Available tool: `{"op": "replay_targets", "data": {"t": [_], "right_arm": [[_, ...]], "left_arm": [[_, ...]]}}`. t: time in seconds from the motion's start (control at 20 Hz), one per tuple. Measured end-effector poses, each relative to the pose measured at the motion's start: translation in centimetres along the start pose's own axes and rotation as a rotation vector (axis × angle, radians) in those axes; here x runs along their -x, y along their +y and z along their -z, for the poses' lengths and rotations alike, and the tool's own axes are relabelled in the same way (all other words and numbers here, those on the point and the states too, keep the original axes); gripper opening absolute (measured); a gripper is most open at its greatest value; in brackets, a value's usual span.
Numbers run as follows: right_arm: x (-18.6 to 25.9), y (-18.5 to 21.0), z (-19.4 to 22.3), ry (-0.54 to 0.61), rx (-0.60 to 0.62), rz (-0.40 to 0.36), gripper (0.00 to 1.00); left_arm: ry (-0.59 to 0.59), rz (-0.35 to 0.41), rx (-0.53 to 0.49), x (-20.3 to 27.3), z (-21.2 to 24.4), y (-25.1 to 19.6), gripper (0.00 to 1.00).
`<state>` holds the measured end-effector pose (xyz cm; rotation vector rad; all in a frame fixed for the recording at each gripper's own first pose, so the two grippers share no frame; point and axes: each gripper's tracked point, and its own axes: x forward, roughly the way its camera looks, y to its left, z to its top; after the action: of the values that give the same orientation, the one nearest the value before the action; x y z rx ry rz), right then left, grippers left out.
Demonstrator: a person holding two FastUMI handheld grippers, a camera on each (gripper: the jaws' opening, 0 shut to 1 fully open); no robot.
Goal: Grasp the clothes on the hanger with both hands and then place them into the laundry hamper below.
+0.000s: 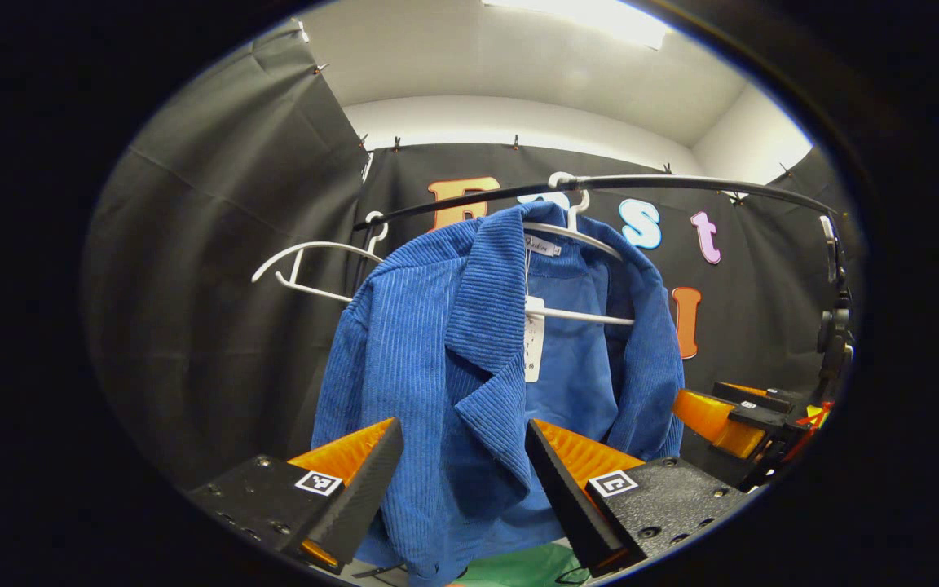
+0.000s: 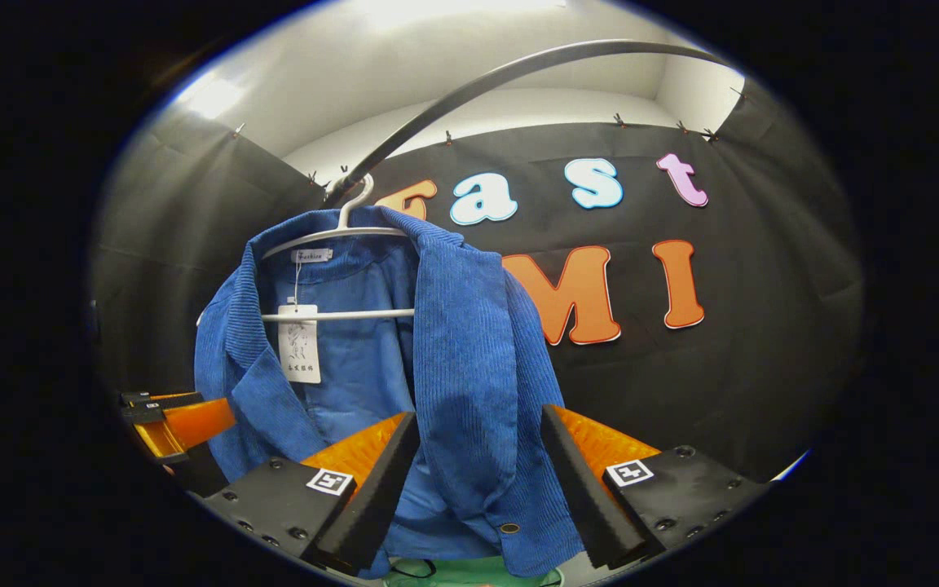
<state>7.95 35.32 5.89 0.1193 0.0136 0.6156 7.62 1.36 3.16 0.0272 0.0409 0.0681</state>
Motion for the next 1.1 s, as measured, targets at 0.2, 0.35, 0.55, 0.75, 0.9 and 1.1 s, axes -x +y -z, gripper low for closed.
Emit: {"op": "replay_targets", "data": {"t": [0.2, 0.35, 0.55, 0.75, 0.9, 1.1], "right_arm": [[-2.7, 0.4, -0.4, 0.007, 0.018, -0.001, 0.88], [-4.4, 0.4, -1.2, -0.009, 0.001, -0.004, 0.96], [-6.0, 0.2, -1.3, -0.017, 0.009, -0.016, 0.96], [-6.7, 0.8, -0.7, 0.001, -0.02, -0.058, 0.61], [-6.8, 0.9, -0.7, 0.001, -0.033, -0.075, 0.34], [-6.0, 0.2, -1.1, -0.026, -0.014, -0.053, 0.18]], "left_arm": [[0.005, -0.009, -0.006, -1.4, -0.2, -0.3, 0.92], [-0.003, -0.034, -0.016, -2.7, -0.6, -0.2, 0.89], [-0.009, -0.059, -0.018, -4.2, -0.9, -0.4, 0.87], [-0.004, -0.064, -0.043, -5.1, -0.6, -0.6, 0.8], [0.009, -0.028, -0.046, -5.5, -0.3, -1.0, 0.54], [0.02, -0.036, -0.068, -4.9, -0.5, -0.7, 0.06]]}}
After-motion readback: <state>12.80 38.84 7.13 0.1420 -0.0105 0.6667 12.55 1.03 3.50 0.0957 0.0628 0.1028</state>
